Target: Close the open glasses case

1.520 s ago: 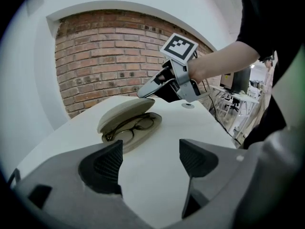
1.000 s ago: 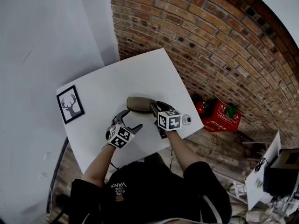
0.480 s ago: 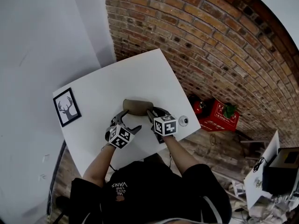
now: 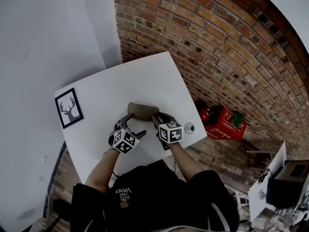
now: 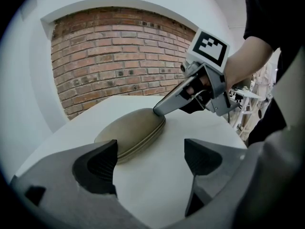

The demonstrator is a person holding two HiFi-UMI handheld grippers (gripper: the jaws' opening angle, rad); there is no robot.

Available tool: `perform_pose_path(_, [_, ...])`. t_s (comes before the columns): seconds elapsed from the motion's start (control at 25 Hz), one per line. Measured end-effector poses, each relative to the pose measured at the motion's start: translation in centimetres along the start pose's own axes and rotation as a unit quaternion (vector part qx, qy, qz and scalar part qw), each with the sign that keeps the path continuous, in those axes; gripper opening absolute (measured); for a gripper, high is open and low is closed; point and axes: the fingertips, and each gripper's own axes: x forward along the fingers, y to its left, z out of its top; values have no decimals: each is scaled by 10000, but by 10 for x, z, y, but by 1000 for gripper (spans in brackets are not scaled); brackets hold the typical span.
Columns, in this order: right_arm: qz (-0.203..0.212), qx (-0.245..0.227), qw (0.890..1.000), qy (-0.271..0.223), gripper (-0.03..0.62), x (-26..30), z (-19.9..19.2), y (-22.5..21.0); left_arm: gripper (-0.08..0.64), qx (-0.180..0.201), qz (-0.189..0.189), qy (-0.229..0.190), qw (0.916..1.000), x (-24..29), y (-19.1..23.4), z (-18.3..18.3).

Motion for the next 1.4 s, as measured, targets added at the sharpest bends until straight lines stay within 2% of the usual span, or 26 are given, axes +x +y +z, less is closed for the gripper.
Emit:
perform_pose_path(0.32, [-18, 195, 9997, -165, 138, -3, 2, -3, 448, 18, -117, 40, 9999, -5, -5, 3])
perform_pose_path(0.68, [-312, 391, 9976, -478, 107, -25, 0, -2, 442, 177, 81, -156, 9997, -32, -10, 3])
perform_pose_path(1.04, [-611, 661, 9921, -875, 77, -65, -17, 12, 374, 339, 203, -395, 9984, -67, -22, -2])
perform_pose_path(1.4, [-937, 777, 9833, -1351, 2, -111, -36, 40, 246, 273, 258, -866, 9955, -110, -36, 1])
